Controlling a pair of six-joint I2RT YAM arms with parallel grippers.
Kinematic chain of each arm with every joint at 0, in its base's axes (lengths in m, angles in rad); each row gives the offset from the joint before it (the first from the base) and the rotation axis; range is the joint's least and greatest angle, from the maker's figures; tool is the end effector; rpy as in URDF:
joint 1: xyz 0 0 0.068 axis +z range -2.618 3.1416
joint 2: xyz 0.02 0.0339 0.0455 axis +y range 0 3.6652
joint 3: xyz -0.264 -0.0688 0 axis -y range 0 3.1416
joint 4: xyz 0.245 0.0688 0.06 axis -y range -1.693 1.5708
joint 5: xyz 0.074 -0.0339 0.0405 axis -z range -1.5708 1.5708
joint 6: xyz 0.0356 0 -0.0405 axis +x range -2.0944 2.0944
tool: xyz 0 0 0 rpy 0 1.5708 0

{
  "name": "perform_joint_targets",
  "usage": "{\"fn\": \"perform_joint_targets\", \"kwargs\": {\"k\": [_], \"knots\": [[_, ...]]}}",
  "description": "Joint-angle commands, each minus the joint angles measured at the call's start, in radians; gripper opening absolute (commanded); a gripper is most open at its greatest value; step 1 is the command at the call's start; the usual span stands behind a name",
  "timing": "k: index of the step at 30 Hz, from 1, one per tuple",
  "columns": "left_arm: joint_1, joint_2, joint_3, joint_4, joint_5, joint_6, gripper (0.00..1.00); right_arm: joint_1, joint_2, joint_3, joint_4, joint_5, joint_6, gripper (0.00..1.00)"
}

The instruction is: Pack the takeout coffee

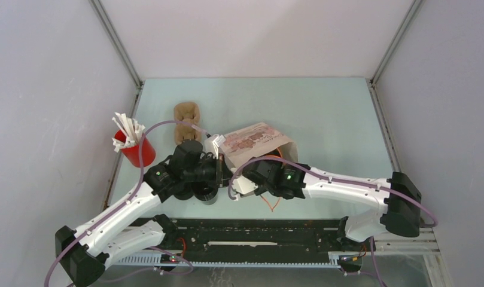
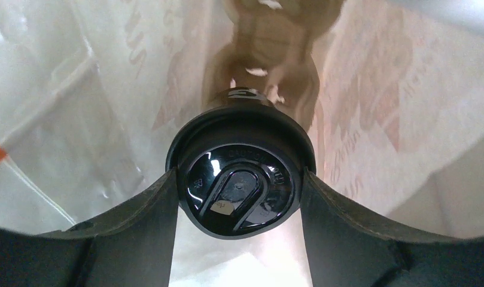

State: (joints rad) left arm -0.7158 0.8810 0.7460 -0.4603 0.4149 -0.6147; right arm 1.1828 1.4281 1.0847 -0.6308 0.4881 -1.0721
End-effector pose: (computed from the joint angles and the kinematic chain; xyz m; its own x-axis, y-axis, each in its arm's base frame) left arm 0.1348 -0.1362 0.2839 -0.8373 0.0287 -0.5461 0.4523 0.5974 -0.6622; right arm 0.1262 0.2645 0.2616 0.4808 -0.8739 0.0720 -0.6182 -0.3960 -0.6789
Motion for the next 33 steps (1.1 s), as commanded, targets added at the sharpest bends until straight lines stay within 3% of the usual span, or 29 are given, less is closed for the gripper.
{"fn": "perform_joint_targets", "kwargs": {"k": [1, 14, 19, 22, 25, 27, 33], "knots": [[-0.001, -0.025, 0.014, 0.109, 0.135, -0.041, 0.00, 0.042, -0.086, -0.003, -0.070, 0.157, 0.062, 0.06], [0.002, 0.081, 0.091, 0.308, 0.294, -0.167, 0.00, 0.103, -0.237, 0.049, -0.369, 0.258, 0.228, 0.04], [0.001, 0.105, 0.081, 0.341, 0.319, -0.210, 0.00, 0.089, -0.248, 0.055, -0.404, 0.191, 0.220, 0.04], [0.002, 0.108, 0.074, 0.347, 0.304, -0.224, 0.00, 0.035, -0.222, 0.054, -0.361, 0.027, 0.192, 0.05], [0.020, 0.128, 0.060, 0.335, 0.276, -0.244, 0.00, -0.098, -0.177, -0.031, -0.053, -0.227, 0.097, 0.04], [0.050, 0.161, 0.058, 0.290, 0.261, -0.249, 0.00, -0.120, -0.142, -0.044, 0.091, -0.229, 0.058, 0.03], [0.082, 0.182, 0.055, 0.288, 0.284, -0.261, 0.00, -0.152, -0.194, 0.081, -0.047, -0.205, -0.006, 0.04]]}}
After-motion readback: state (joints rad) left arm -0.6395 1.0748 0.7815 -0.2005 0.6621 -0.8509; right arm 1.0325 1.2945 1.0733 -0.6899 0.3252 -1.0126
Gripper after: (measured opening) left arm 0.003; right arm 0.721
